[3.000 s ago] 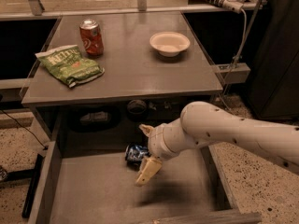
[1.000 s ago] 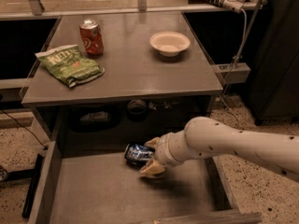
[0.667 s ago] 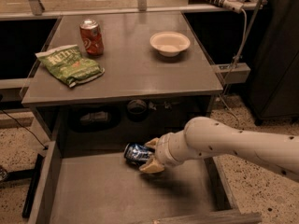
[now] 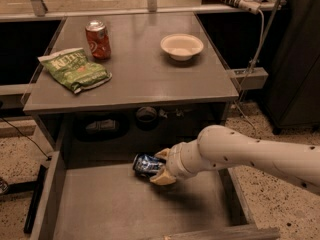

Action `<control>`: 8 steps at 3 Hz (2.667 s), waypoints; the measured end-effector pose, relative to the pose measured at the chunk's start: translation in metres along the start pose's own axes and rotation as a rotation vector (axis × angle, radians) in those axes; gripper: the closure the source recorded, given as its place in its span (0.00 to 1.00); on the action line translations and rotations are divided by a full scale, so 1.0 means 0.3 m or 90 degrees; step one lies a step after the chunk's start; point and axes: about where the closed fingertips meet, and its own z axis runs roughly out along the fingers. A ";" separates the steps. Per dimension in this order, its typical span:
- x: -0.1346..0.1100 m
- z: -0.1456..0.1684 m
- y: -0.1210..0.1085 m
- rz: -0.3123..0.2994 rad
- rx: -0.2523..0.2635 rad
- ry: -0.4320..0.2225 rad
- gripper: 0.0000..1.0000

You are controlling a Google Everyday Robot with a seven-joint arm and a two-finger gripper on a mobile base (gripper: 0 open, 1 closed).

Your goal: Pick pepsi can from top drawer and place on counter

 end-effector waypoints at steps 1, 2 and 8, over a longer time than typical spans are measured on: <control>-0.007 -0.033 0.012 -0.005 -0.002 -0.011 1.00; -0.046 -0.135 0.010 -0.025 0.003 -0.033 1.00; -0.359 -0.909 -0.155 -0.166 0.125 -0.055 1.00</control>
Offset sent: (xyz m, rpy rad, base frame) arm -0.0217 -0.0326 0.0781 0.0716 -0.0765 0.0654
